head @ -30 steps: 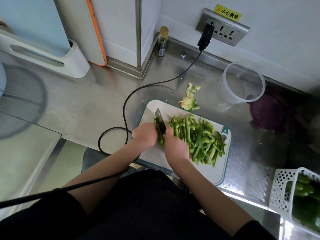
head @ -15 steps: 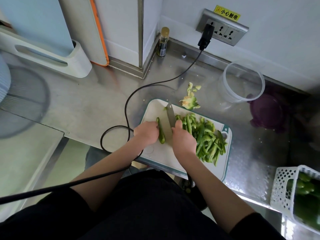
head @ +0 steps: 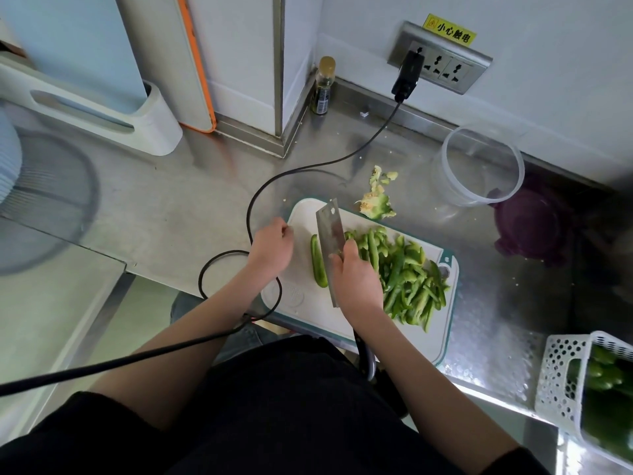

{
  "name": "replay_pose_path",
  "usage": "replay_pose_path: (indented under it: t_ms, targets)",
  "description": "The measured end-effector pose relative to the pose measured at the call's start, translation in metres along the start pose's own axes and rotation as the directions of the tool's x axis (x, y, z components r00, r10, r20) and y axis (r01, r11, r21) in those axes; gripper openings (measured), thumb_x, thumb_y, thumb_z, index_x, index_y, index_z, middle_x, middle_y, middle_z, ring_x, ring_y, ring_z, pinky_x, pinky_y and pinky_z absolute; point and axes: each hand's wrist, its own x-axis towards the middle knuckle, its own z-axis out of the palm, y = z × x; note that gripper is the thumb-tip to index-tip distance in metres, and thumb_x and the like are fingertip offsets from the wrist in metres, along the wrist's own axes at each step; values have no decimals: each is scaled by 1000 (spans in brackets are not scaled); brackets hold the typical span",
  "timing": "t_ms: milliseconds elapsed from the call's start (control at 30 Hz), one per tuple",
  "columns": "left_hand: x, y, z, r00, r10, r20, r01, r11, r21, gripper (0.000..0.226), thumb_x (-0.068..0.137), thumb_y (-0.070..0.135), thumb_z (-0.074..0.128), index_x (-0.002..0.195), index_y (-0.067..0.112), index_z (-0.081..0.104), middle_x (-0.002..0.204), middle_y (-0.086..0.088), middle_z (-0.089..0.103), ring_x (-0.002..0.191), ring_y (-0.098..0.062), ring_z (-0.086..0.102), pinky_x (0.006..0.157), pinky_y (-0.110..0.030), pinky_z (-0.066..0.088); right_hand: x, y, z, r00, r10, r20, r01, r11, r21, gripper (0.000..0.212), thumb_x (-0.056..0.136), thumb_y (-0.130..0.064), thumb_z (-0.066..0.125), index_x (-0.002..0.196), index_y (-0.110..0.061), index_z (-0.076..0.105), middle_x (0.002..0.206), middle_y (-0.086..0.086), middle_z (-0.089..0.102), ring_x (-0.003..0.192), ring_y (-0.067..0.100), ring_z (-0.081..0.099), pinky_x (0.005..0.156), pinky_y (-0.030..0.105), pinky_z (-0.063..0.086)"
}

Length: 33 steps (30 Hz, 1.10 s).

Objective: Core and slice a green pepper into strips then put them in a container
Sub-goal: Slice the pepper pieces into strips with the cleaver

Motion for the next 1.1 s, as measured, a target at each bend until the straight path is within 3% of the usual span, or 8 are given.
replay_pose_path:
  t_ms: [167, 233, 333, 533, 667, 867, 1100]
  targets:
    - [10, 10, -5, 995, 62, -78, -66, 996, -56, 12, 97, 20, 43, 98, 11, 50, 65, -1, 50, 58, -15, 47, 53, -32, 34, 0, 2, 5, 1000, -21, 15, 22, 999, -23, 14, 102, -27, 31, 102, -13, 33, 61, 0, 45, 60, 29, 51, 54, 33, 40]
    - [15, 16, -7, 991, 84, -101, -91, 993, -68, 12, 96, 22, 45, 99, 12, 51, 60, 1, 45, 54, -14, 43, 53, -31, 33, 1, 2, 8, 999, -27, 20, 28, 999, -30, 16, 102, -28, 31, 105, -12, 35, 61, 2, 47, 59, 30, 52, 53, 33, 42]
    - [21, 22, -6, 984, 131, -122, -144, 984, -105, 16, 94, 24, 48, 103, 13, 55, 58, 3, 41, 53, -12, 41, 52, -29, 32, 0, 3, 13, 999, -39, 36, 41, 997, -61, 19, 103, -29, 30, 107, -11, 35, 62, 4, 50, 57, 30, 54, 51, 33, 43]
    - [25, 32, -8, 958, 278, -63, -285, 946, -154, 28, 95, 24, 51, 121, 18, 59, 61, 6, 41, 56, -5, 42, 54, -9, 34, -2, 3, 16, 996, -79, 48, 85, 986, -143, 25, 104, -30, 29, 115, -9, 35, 66, 5, 51, 57, 28, 51, 50, 31, 39]
    - [24, 38, -14, 940, 340, -7, -335, 922, -195, 27, 96, 28, 50, 121, 25, 61, 67, 4, 48, 59, -6, 44, 56, -12, 36, -1, 6, 11, 993, -111, 47, 118, 975, -190, 26, 104, -32, 28, 115, -10, 36, 65, 5, 50, 55, 28, 50, 46, 29, 34]
    - [25, 36, -21, 927, 368, 66, -359, 925, -124, 15, 93, 29, 57, 92, 16, 65, 69, 7, 52, 63, -6, 46, 59, -21, 35, 6, 9, 0, 987, -147, 65, 159, 957, -242, 24, 104, -31, 28, 115, -12, 36, 64, 4, 51, 57, 30, 54, 44, 28, 33]
    - [23, 30, -21, 928, 362, 89, -353, 929, -108, 17, 91, 29, 59, 93, 12, 60, 77, -2, 55, 65, -12, 48, 62, -25, 40, 6, 7, 0, 986, -144, 78, 159, 960, -233, 23, 104, -31, 28, 112, -11, 36, 67, 6, 54, 60, 31, 58, 43, 27, 32]
